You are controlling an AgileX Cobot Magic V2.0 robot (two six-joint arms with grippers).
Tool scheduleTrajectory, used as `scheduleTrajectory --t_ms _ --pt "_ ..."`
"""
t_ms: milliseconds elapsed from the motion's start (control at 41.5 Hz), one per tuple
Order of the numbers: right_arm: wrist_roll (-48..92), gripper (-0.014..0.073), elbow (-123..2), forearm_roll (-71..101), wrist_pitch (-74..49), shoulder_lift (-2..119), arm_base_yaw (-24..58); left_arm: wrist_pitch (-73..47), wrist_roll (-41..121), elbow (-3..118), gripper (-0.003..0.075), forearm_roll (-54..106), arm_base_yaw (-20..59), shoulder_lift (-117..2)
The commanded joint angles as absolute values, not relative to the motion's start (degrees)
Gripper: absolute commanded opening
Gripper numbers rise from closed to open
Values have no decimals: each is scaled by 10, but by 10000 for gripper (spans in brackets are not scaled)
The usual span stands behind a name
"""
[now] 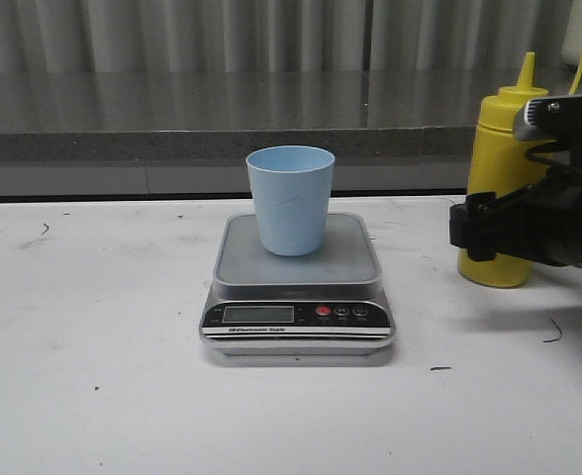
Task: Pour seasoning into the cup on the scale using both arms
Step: 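Move the right gripper to the yellow bottle and grasp it, then lift the yellow bottle and tilt it toward the cup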
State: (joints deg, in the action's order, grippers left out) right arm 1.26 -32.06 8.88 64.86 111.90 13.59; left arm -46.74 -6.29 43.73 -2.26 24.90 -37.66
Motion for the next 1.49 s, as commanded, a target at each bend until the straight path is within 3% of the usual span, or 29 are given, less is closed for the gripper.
scheduleTrajectory --t_ms 0,241,434,651,1084,1301,1470 --pt "10 612 -353 79 718 1108 134 -428 -68 451 388 -20 253 -376" --pt "10 596 -388 105 691 1113 133 -428 -68 451 388 -20 253 -376" --pt "10 383 -392 100 674 1113 133 -428 -68 451 388 -20 253 -376" --pt "10 373 -392 95 606 1068 133 -428 -68 451 388 -20 253 -376" --pt "21 373 -475 10 180 854 133 -428 -68 451 388 -20 253 -376" --pt "22 373 -611 -64 -80 831 139 -428 -68 451 388 -20 253 -376" --pt "24 373 -695 -182 -210 849 175 -428 -68 451 388 -20 253 -376"
